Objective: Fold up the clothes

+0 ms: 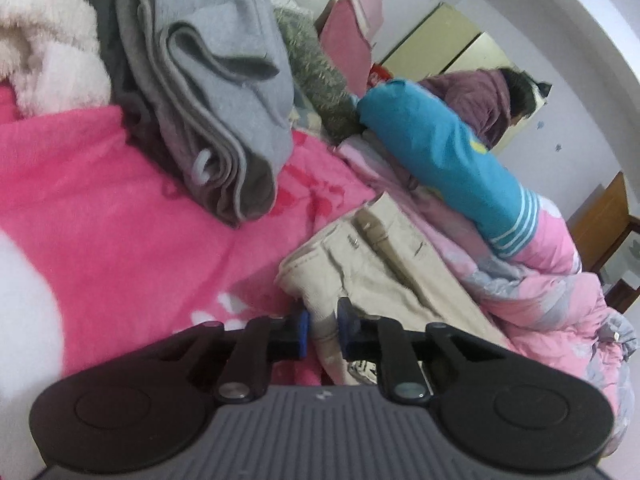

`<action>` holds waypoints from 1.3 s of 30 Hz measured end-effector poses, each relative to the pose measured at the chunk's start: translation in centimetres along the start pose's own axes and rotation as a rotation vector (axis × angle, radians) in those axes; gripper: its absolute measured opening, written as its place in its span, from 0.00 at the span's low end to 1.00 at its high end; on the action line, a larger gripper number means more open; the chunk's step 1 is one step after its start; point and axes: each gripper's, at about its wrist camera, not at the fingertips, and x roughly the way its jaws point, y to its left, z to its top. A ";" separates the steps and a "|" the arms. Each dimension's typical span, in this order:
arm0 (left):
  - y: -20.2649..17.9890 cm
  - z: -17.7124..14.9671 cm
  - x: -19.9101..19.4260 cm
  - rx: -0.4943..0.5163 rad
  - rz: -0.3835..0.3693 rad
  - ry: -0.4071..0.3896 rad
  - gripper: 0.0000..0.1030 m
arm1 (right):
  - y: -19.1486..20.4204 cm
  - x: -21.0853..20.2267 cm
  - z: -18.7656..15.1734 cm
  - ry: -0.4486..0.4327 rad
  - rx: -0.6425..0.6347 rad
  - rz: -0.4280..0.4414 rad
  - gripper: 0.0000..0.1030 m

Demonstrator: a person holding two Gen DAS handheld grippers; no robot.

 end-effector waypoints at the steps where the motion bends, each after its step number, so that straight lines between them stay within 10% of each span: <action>1: -0.1 0.1 -0.1 0.002 -0.005 -0.015 0.13 | -1.2 -0.3 0.1 -0.013 0.049 0.006 0.05; 10: 0.3 1.0 -0.1 -0.045 -0.021 -0.070 0.11 | -9.7 0.6 -1.4 0.046 0.343 0.019 0.09; 13: 0.6 1.1 -0.3 -0.050 -0.019 -0.071 0.11 | -8.0 0.8 -1.9 0.091 0.256 0.034 0.24; 18: 1.3 1.0 -0.3 -0.083 -0.023 -0.069 0.11 | -3.7 -3.5 -1.1 -0.073 0.003 0.012 0.55; 21: 1.6 1.1 -0.2 -0.099 -0.035 -0.062 0.11 | -1.4 -3.9 0.3 -0.145 -0.104 0.070 0.56; 30: 2.8 0.7 0.8 -0.160 -0.104 0.013 0.33 | 3.9 4.8 6.2 -0.191 -0.242 0.206 0.46; 34: 2.2 0.6 1.2 -0.123 -0.088 0.007 0.11 | 4.5 8.0 7.7 -0.143 -0.190 0.269 0.11; 39: 2.3 1.1 0.3 -0.148 -0.061 -0.065 0.10 | 2.3 6.6 9.0 -0.193 0.002 0.371 0.05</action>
